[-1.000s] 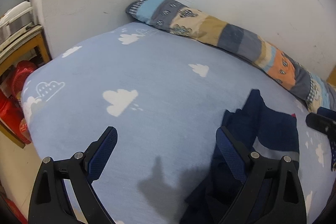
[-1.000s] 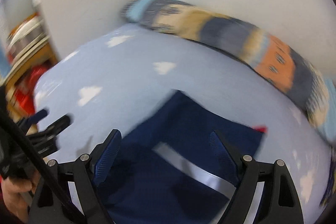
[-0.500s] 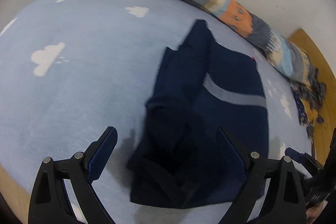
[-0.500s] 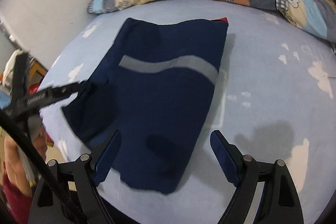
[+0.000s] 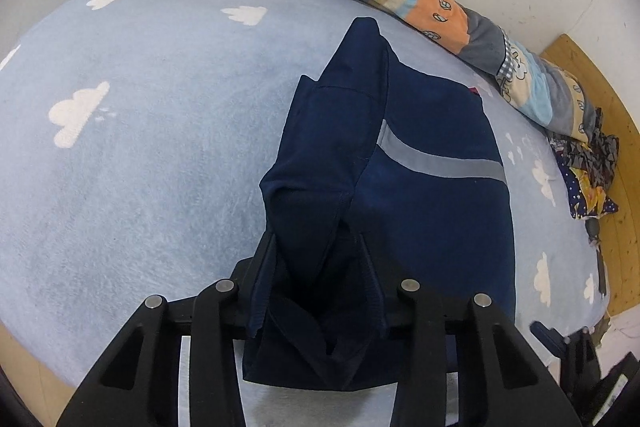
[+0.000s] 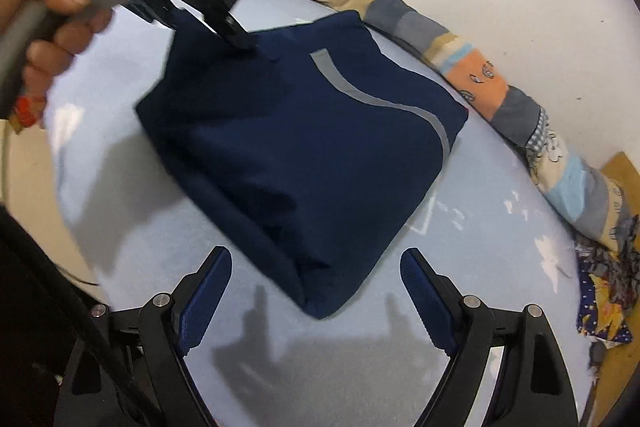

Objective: Fold large clothes

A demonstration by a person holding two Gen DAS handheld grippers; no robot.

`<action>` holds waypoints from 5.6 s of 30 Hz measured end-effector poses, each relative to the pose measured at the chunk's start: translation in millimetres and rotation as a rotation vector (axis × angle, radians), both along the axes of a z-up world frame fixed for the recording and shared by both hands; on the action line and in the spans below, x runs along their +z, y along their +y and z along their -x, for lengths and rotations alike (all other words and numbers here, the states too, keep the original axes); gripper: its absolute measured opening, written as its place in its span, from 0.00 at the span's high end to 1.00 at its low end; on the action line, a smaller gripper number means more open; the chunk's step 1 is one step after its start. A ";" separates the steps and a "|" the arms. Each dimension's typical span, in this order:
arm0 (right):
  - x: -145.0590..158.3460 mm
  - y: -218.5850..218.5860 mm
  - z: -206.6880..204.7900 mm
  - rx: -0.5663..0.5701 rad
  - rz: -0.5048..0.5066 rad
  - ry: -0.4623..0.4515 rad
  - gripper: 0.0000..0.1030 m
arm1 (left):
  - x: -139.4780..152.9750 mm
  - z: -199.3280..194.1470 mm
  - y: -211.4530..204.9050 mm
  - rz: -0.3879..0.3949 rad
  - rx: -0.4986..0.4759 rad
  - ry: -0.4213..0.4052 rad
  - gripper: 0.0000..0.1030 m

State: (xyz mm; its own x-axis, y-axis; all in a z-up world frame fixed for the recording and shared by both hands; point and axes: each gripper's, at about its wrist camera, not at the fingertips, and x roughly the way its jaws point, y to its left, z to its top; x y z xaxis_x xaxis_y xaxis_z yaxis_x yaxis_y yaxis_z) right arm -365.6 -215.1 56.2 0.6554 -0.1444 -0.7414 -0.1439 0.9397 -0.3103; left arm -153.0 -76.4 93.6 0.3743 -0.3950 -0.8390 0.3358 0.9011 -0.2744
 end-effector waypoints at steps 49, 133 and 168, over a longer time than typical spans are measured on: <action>66.2 -189.0 -65.0 -0.232 -0.579 -0.010 0.66 | 33.2 -2.6 -91.1 -0.163 -0.043 -0.318 0.34; -10.6 -106.8 -44.5 -0.129 -0.603 0.174 0.65 | -55.4 82.4 -46.8 -0.361 0.194 -0.278 0.17; 12.3 -197.5 -42.9 -0.249 -0.938 0.105 0.23 | 6.2 22.1 28.0 -0.090 0.267 -0.152 0.08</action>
State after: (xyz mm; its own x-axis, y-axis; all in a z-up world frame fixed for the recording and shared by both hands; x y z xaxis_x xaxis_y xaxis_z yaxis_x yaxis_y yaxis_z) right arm -322.7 -412.6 68.4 0.6098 0.4087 -0.6790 0.1085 0.8056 0.5824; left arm -175.1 -48.4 99.8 0.5787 -0.1931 -0.7924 0.1154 0.9812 -0.1548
